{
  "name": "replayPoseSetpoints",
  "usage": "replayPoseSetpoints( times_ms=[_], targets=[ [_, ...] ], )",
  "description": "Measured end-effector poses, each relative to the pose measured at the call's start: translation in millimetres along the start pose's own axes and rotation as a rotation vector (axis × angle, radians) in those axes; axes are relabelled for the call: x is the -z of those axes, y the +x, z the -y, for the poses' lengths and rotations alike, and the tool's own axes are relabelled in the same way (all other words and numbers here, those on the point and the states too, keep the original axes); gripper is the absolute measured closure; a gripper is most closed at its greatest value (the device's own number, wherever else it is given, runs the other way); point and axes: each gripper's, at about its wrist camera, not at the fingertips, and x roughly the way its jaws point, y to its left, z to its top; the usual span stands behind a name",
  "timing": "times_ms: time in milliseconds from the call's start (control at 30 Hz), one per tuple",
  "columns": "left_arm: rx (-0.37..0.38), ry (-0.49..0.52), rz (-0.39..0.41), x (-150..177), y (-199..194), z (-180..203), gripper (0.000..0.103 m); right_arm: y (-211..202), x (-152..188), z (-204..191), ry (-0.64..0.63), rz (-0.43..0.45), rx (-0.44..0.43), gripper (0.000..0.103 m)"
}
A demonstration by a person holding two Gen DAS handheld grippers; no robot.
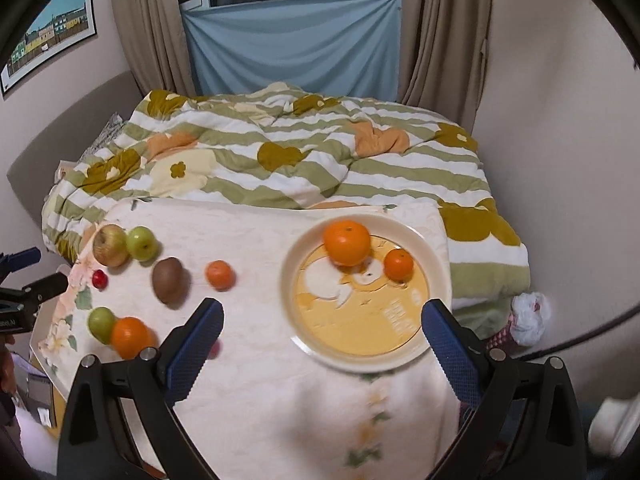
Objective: Organize fruits
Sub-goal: 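Withdraw both grippers from the plate toward the remaining fruit, then grasp the green apple with the left gripper while the right gripper grasps a red tomato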
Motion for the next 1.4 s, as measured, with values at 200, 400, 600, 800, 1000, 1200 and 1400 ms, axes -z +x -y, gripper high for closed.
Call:
replayPoseSetpoints(
  times_ms=[200,400,600,800,1000,1200,1400],
  targets=[
    [0.018,0.013,0.001,24,-13,-34,0.0,-12,20,-33,0.045,0.008,0.012,0.004],
    [0.065,0.054,-0.015,45,-1,-52,0.0,-10,40,-61,0.069,0.001,0.032,0.004],
    [0.108,0.127,-0.03,65,20,-52,0.0,8,63,-78,0.081,-0.022,0.049,0.004],
    [0.119,0.209,-0.052,78,51,-39,0.0,33,80,-88,0.063,-0.056,0.043,0.004],
    [0.128,0.245,-0.06,82,76,-26,0.0,58,90,-90,0.028,-0.104,0.033,0.004],
    [0.119,0.259,-0.083,80,95,-15,0.016,73,94,-86,0.002,-0.137,0.012,0.004],
    [0.116,0.259,-0.103,80,105,-10,0.039,84,90,-88,-0.033,-0.154,-0.001,0.004]
  ],
)
